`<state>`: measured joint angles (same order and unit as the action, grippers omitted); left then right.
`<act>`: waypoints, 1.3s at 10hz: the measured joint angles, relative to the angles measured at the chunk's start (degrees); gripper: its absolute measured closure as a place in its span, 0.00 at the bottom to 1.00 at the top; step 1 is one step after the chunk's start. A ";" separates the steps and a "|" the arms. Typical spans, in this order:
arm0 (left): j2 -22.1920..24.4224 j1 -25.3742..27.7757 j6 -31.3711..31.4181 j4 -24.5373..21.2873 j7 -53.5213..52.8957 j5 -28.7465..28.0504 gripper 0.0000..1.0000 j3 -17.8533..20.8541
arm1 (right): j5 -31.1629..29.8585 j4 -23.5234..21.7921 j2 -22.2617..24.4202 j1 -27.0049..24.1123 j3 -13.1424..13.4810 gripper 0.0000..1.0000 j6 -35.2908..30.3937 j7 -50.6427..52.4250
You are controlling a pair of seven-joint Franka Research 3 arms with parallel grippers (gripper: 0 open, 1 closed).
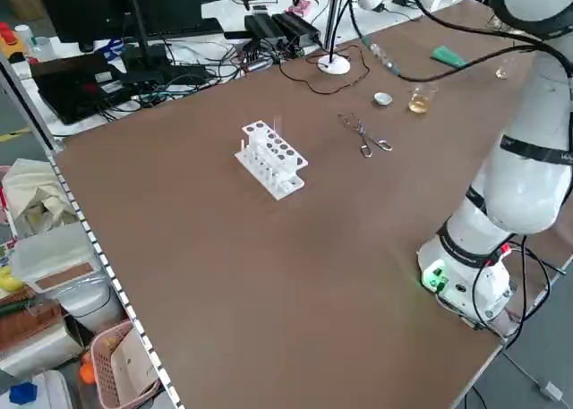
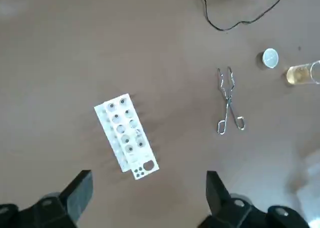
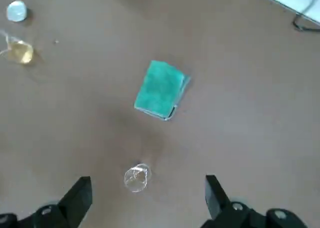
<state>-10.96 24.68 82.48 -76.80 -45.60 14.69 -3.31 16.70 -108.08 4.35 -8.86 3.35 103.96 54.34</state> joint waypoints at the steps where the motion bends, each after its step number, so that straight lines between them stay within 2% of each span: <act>1: -1.04 1.15 0.03 -0.01 -5.15 1.55 0.00 0.00 | 2.83 -2.93 -0.13 -1.87 0.17 0.00 1.66 7.54; 4: -6.26 10.21 0.01 -0.30 -27.07 11.84 0.00 0.06 | 14.01 -11.59 -1.24 -5.36 0.28 0.00 9.53 31.59; 6: -11.45 13.84 0.02 -0.36 -40.58 17.57 0.00 0.06 | 21.03 -17.20 -3.79 -7.92 0.34 0.00 12.21 46.65; 9: -17.70 15.51 0.03 -0.43 -56.02 24.53 0.00 0.04 | 28.88 -19.43 -12.02 -12.67 0.40 0.00 12.17 64.95; 11: -21.79 17.17 -0.56 -0.75 -65.17 27.02 0.00 0.03 | 33.81 -19.82 -18.45 -15.29 0.42 0.00 11.30 76.79; 13: -26.02 18.59 -0.83 -0.77 -70.32 28.45 0.00 -0.01 | 35.05 -19.75 -23.05 -17.03 0.41 0.00 8.87 82.86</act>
<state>-36.98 43.26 81.65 -77.57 -115.92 43.14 -3.31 51.74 -127.83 -18.70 -25.89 3.77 112.83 137.20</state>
